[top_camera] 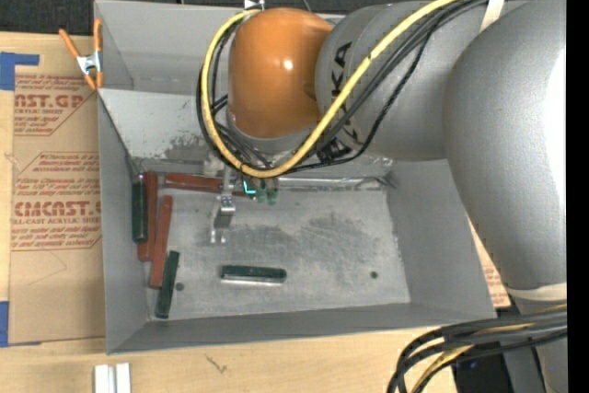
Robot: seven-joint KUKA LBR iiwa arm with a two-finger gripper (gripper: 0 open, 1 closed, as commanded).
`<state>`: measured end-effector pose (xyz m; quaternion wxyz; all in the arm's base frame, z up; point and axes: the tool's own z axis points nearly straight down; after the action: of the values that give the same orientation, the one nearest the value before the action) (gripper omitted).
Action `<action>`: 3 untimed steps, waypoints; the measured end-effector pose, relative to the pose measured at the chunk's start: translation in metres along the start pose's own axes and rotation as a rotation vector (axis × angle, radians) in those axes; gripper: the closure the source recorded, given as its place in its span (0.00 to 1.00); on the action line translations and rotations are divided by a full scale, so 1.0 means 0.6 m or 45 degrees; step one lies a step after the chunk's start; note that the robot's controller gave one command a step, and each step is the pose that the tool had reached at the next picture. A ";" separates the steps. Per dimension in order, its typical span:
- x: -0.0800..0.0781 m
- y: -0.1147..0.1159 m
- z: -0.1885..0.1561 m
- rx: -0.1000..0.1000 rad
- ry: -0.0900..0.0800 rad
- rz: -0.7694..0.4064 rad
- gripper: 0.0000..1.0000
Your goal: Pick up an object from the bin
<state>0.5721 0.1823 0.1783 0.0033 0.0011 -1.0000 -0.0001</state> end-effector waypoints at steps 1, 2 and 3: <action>-0.003 -0.002 -0.008 -0.002 -0.009 0.002 0.00; 0.059 -0.059 0.108 -0.003 -0.013 -0.026 0.00; 0.081 -0.080 0.151 0.002 -0.002 -0.046 0.00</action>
Offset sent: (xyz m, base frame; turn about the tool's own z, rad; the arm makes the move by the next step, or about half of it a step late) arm -0.0588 -0.0590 -0.1083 -0.0306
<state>0.5229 0.1345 0.0882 0.0025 0.0194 -0.9998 0.0004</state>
